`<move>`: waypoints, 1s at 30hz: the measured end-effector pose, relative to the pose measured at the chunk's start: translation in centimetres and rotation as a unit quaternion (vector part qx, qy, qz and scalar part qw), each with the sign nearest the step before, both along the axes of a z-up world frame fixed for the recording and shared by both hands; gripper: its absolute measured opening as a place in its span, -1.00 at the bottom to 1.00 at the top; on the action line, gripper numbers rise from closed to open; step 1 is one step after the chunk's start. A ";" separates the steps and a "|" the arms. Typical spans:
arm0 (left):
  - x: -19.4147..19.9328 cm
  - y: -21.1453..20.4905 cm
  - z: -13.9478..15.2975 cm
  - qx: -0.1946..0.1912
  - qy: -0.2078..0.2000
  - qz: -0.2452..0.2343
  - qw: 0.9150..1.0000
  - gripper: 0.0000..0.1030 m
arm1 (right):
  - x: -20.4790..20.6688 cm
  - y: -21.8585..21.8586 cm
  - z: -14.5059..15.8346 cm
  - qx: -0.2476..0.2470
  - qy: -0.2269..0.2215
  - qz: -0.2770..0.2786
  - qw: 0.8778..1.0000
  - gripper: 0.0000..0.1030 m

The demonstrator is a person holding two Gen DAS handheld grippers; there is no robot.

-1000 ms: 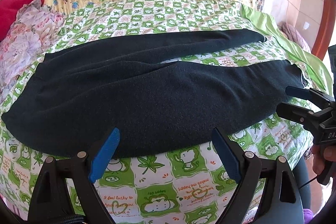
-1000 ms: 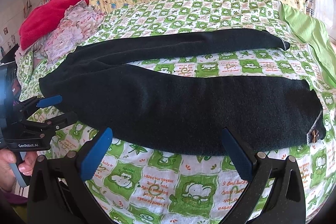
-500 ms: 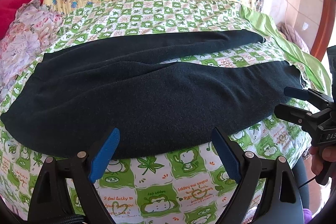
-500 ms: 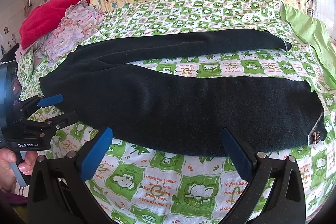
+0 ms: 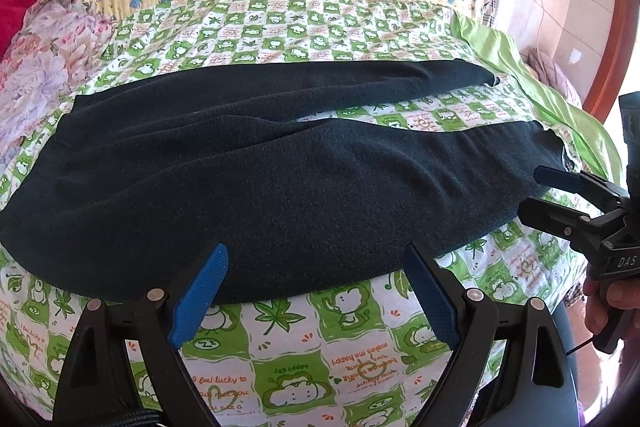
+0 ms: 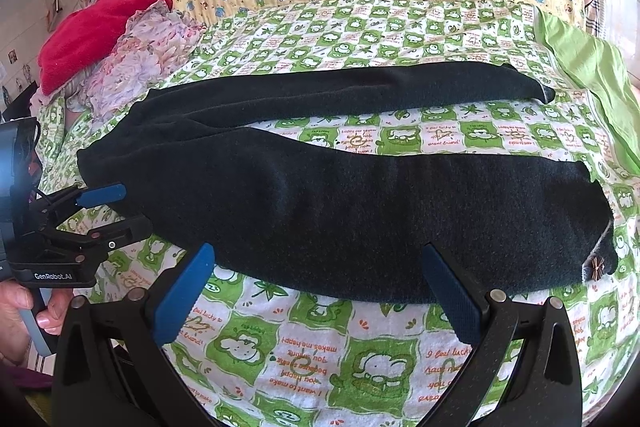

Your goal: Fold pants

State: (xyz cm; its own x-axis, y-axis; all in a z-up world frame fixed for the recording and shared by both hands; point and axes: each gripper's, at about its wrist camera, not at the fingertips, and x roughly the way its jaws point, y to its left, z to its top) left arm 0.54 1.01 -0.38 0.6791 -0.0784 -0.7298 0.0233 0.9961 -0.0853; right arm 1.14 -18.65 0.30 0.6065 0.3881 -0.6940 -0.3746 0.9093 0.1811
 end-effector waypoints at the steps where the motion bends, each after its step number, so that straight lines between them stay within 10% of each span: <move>1: 0.0 0.0 0.0 0.001 0.001 0.000 1.000 0.75 | 0.0 0.0 0.0 0.000 0.000 0.000 1.000 0.99; 30: 7.1 0.4 2.9 0.035 -0.010 -0.054 0.998 0.75 | 6.0 -6.1 2.4 0.103 0.040 -0.091 0.990 0.99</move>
State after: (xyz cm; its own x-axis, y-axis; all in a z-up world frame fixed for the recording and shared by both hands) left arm 7.61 1.40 2.57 0.6840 -0.1016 -0.7224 0.1315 0.9912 -0.0148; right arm 7.17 -24.78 2.68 0.6257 0.4151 -0.6605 -0.1845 0.9014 0.3917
